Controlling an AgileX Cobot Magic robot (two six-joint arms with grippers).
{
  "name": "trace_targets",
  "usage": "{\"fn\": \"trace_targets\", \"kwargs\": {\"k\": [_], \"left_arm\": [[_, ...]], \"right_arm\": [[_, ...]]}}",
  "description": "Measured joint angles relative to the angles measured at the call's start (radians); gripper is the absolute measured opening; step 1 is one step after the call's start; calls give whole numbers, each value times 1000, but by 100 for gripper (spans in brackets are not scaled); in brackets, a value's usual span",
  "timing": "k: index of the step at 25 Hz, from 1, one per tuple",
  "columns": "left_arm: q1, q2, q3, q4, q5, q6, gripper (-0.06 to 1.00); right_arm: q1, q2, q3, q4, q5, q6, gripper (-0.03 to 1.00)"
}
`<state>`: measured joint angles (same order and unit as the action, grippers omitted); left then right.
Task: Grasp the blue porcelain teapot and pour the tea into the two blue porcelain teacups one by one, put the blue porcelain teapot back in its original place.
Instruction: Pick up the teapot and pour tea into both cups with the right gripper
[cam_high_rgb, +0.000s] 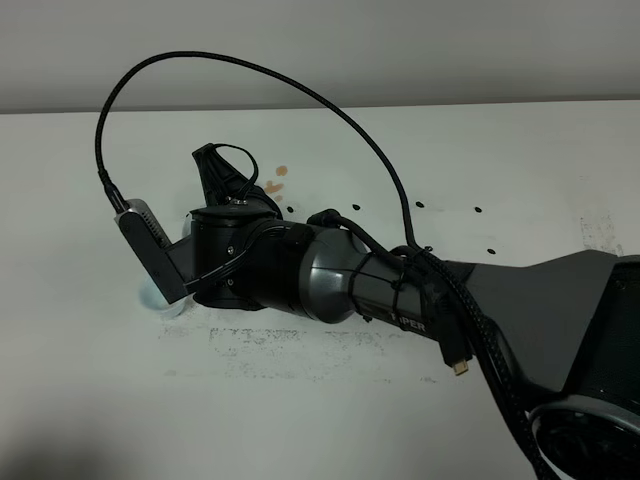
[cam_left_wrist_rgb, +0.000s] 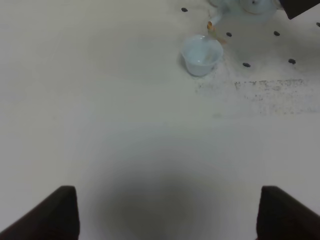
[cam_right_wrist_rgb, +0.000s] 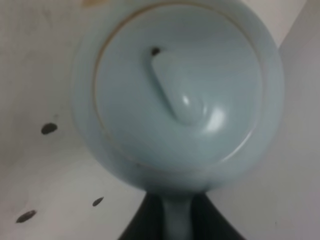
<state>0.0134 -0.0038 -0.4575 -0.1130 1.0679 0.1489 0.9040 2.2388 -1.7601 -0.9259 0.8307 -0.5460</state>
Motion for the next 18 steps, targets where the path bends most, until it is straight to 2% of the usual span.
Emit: {"fn": "trace_targets", "kwargs": {"k": [18], "left_arm": [[0, 0, 0, 0, 0, 0, 73]], "right_arm": [[20, 6, 0, -22, 6, 1, 8]]}}
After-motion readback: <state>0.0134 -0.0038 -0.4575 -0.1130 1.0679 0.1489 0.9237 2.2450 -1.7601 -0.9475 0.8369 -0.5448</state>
